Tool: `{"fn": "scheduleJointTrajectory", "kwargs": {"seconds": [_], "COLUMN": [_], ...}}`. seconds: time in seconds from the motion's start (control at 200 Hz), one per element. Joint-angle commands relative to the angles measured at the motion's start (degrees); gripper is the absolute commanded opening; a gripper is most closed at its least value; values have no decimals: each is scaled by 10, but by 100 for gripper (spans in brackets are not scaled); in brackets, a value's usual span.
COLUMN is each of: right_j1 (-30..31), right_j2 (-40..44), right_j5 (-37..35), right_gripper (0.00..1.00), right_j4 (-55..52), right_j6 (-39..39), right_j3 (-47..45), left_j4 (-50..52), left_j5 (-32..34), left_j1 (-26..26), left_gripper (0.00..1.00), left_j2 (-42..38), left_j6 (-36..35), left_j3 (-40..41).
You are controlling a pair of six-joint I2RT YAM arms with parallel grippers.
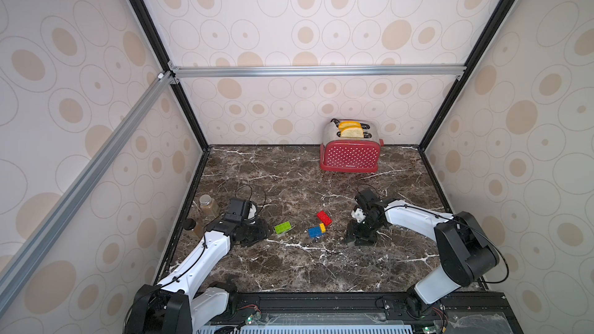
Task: Assemble the number 5 with lego
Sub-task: Pick up the lego brick from the center of the board.
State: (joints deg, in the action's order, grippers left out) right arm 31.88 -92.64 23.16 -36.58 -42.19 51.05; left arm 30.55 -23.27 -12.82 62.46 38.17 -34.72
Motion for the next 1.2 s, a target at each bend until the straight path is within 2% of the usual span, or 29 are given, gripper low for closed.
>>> {"fn": "scheduleJointTrajectory", "kwargs": {"seconds": [0.0,0.32,0.706,1.197], "right_j1": [-3,-3,32,48], "right_j2": [-22,-65,-72,-61], "right_j5": [-17,-49,-111,-153], "right_gripper": [50,41,38,18], "right_j4": [10,-31,-75,-111], "right_j6": [-11,16,33,48], "right_j3": [31,90,91,109], "left_j4": [6,8,6,6], "left_j5": [9,12,11,18], "left_j1": [-3,-3,-3,-3], "left_gripper": [52,52,52,52], "left_j2": [-4,-1,6,5], "left_j6": [-4,-8,-9,-6], "left_j3": [-3,-5,-6,-3]}}
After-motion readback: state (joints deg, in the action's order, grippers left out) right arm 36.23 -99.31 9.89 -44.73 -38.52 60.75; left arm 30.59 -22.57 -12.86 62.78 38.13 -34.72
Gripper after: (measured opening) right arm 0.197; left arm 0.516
